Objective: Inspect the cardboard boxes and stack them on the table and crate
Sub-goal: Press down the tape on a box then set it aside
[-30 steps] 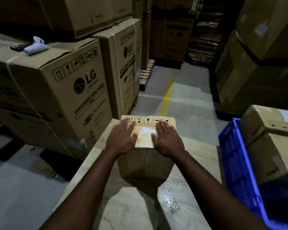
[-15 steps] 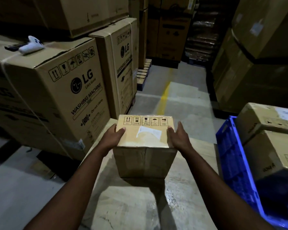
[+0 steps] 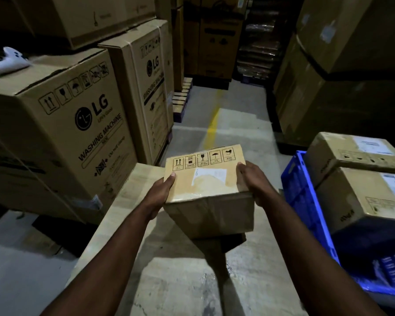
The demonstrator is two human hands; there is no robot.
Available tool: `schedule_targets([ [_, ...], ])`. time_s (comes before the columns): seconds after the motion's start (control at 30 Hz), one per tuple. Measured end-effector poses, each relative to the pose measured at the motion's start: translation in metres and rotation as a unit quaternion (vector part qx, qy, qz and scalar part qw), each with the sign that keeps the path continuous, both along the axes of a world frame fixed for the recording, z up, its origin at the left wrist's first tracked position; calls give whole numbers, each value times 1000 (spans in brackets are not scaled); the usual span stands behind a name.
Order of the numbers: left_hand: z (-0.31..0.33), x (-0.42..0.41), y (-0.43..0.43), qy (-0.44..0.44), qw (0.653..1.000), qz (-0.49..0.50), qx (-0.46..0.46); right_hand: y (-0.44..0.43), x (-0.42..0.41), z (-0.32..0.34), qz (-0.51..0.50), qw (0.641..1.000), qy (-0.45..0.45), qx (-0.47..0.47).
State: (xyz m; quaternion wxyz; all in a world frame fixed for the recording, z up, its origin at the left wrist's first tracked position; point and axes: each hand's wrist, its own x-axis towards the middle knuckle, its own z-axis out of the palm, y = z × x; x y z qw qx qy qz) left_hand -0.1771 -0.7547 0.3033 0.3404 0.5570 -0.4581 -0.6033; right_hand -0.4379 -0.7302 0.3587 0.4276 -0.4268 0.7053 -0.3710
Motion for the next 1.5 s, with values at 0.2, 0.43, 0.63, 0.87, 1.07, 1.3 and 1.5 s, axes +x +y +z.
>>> schedule_targets([
  [0.2, -23, -37, 10, 14, 999, -47, 13, 4, -14, 35, -8, 996, 73, 42],
  [0.43, -27, -50, 5, -231, 967, 3, -108, 7, -4, 30, 30, 995, 88, 31],
  [0.63, 27, -84, -11, -159, 952, -148, -216, 25, 6, 12, -92, 987, -118, -50],
  [0.87, 15, -55, -24, -44, 985, -132, -97, 41, -52, -70, -55, 973, 201, 98],
  [1.07, -2, -4, -34, -36, 986, -145, -68, 48, -59, -98, -96, 989, 54, 95],
  [1.3, -23, 9, -17, -47, 987, -130, -87, 42, -52, -91, -85, 992, 88, 19],
  [1.5, -47, 7, -11, -85, 978, -94, -164, 63, -60, -97, -110, 988, 100, -44],
])
